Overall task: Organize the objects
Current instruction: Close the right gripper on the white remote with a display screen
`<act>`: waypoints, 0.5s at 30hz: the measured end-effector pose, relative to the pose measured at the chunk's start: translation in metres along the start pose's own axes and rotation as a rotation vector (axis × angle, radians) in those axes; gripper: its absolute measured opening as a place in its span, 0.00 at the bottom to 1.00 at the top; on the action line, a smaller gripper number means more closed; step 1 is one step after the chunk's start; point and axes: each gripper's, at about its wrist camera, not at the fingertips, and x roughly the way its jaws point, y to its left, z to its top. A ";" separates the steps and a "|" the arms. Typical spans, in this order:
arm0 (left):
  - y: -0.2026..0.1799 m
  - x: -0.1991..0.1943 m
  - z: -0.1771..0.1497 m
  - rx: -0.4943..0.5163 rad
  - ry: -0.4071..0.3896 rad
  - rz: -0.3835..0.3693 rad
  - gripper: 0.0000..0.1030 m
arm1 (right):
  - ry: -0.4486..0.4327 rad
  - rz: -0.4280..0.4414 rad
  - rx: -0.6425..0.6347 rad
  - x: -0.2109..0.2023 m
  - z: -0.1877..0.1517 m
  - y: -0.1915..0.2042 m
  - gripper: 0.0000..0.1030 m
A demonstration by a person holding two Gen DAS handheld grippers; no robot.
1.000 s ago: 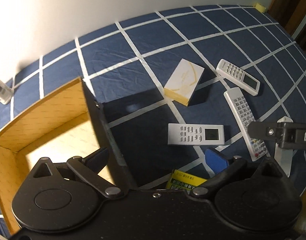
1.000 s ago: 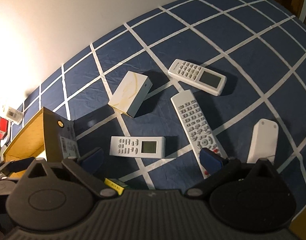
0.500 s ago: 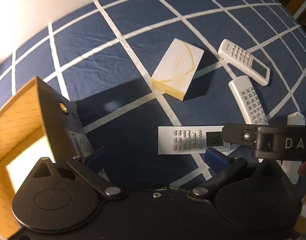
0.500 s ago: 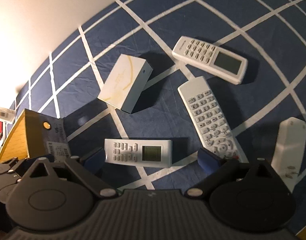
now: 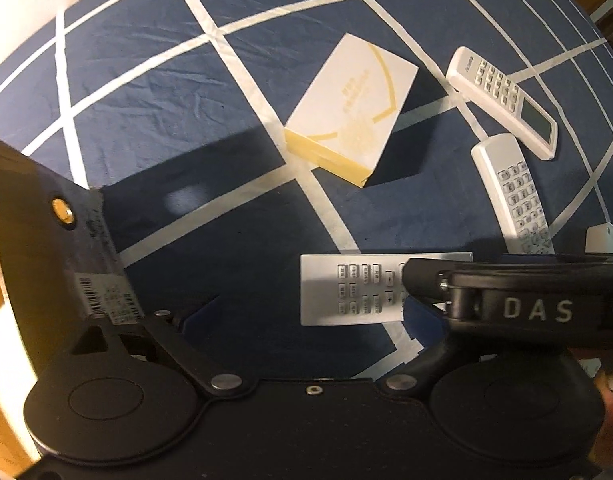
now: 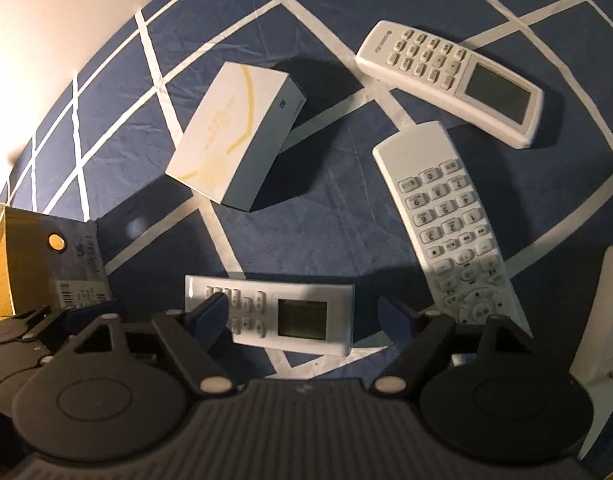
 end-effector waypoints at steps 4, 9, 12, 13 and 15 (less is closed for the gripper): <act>-0.001 0.006 0.001 0.005 0.013 -0.029 0.85 | 0.022 0.002 0.011 0.006 0.002 -0.001 0.70; -0.003 0.010 0.002 0.009 0.022 -0.061 0.79 | 0.032 0.001 0.015 0.012 0.002 0.001 0.63; -0.002 0.011 0.002 0.006 0.025 -0.071 0.78 | 0.030 -0.007 0.012 0.013 0.002 0.003 0.63; -0.001 0.011 0.002 0.003 0.026 -0.075 0.78 | 0.030 -0.009 0.013 0.014 0.002 0.003 0.63; -0.001 0.013 0.002 -0.002 0.030 -0.081 0.76 | 0.030 -0.014 0.011 0.015 0.002 0.003 0.63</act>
